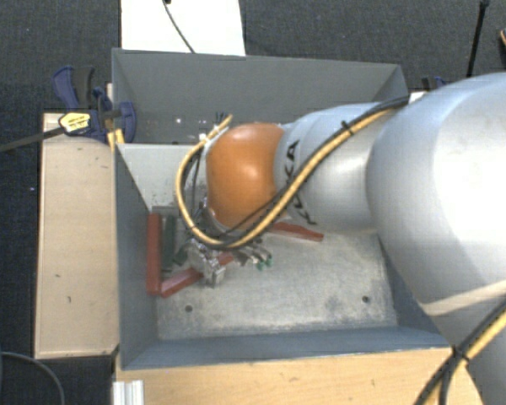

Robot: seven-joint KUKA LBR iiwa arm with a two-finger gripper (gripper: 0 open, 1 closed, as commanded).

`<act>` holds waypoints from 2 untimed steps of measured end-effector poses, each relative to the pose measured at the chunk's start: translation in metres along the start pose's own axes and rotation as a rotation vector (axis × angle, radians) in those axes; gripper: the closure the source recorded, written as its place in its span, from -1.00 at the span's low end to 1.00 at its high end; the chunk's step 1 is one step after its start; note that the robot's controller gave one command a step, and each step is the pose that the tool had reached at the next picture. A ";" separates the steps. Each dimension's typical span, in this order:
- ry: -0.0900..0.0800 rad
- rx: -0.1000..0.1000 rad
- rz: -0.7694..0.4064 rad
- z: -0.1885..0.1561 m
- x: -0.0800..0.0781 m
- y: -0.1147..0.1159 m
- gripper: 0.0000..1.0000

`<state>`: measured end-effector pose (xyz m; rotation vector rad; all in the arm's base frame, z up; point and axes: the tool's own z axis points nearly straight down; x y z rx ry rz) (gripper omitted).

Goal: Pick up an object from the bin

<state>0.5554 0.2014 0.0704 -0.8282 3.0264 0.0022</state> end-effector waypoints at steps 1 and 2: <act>-0.006 0.002 -0.299 -0.126 -0.026 0.008 1.00; -0.005 0.004 -0.748 -0.236 -0.019 -0.019 1.00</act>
Offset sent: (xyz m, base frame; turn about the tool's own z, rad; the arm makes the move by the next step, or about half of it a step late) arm 0.0161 0.0189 0.1221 -0.3002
